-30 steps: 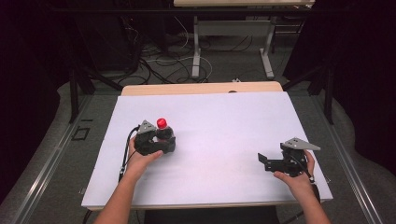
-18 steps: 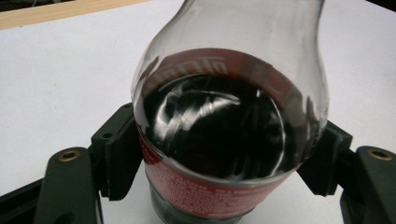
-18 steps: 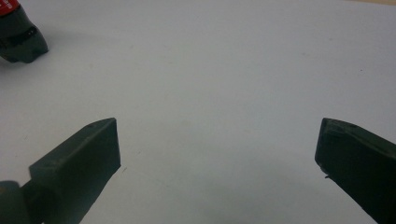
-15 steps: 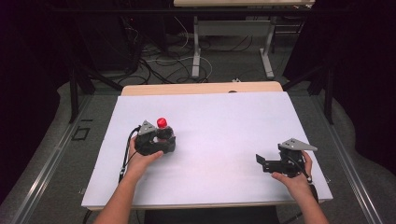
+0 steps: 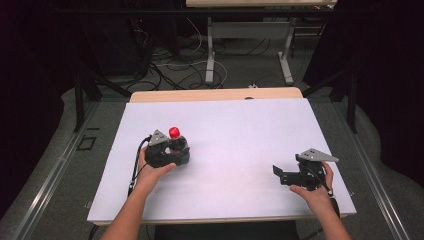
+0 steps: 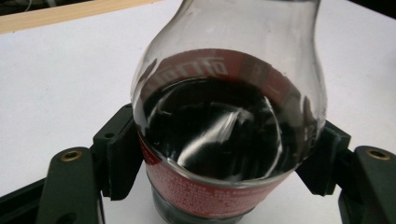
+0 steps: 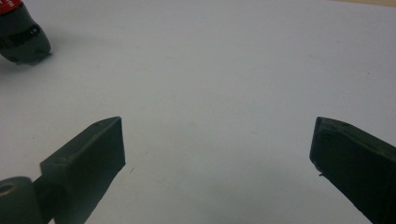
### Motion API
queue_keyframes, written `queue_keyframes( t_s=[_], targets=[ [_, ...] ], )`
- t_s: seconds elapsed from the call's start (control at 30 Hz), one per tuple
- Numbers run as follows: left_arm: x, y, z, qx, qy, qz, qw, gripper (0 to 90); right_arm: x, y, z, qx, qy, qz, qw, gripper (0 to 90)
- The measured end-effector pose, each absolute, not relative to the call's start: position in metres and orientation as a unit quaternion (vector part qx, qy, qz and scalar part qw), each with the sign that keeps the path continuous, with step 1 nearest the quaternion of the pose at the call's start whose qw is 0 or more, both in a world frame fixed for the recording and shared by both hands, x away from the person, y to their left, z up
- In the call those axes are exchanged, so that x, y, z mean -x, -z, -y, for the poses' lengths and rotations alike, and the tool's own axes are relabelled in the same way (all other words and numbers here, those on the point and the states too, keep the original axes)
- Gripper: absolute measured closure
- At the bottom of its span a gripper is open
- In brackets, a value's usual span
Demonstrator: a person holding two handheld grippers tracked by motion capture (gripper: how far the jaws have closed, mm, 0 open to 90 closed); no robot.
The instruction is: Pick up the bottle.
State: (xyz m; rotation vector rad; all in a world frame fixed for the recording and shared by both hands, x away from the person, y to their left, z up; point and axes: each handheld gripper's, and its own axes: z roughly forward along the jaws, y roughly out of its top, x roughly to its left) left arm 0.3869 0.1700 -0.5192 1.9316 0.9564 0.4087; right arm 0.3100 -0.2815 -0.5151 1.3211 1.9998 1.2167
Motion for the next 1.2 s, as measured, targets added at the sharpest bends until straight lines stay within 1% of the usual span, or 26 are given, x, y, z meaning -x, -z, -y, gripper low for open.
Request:
queue_keyframes(
  t_s=[0.17,0.23,0.37,0.5,0.8,1.0,1.13,1.2],
  targets=[
    [-0.38,0.513,-0.167,-0.787,-0.164,-0.383,0.456,28.2,-0.309,0.514,0.281,-0.476,-0.445,-0.725,0.225,6.4],
    [-0.376,0.509,-0.166,-0.791,-0.161,-0.381,0.451,28.2,-0.308,0.512,0.279,-0.474,-0.445,-0.723,0.231,9.1],
    [-0.367,0.501,-0.161,-0.797,-0.148,-0.373,0.452,28.3,-0.307,0.51,0.277,-0.469,-0.442,-0.73,0.228,14.5],
    [-0.362,0.497,-0.156,-0.799,-0.144,-0.365,0.456,28.4,-0.305,0.506,0.272,-0.465,-0.448,-0.733,0.213,15.2],
    [-0.344,0.483,-0.138,-0.811,-0.141,-0.33,0.463,28.5,-0.3,0.49,0.25,-0.427,-0.456,-0.753,0.204,18.7],
    [-0.335,0.478,-0.126,-0.819,-0.132,-0.308,0.465,28.6,-0.299,0.468,0.232,-0.39,-0.469,-0.763,0.216,20.5],
    [-0.33,0.476,-0.12,-0.826,-0.123,-0.298,0.462,28.7,-0.3,0.453,0.223,-0.381,-0.47,-0.767,0.215,21.3],
    [-0.329,0.476,-0.118,-0.824,-0.123,-0.3,0.465,28.7,-0.303,0.451,0.221,-0.374,-0.475,-0.766,0.219,21.9]
  ],
)
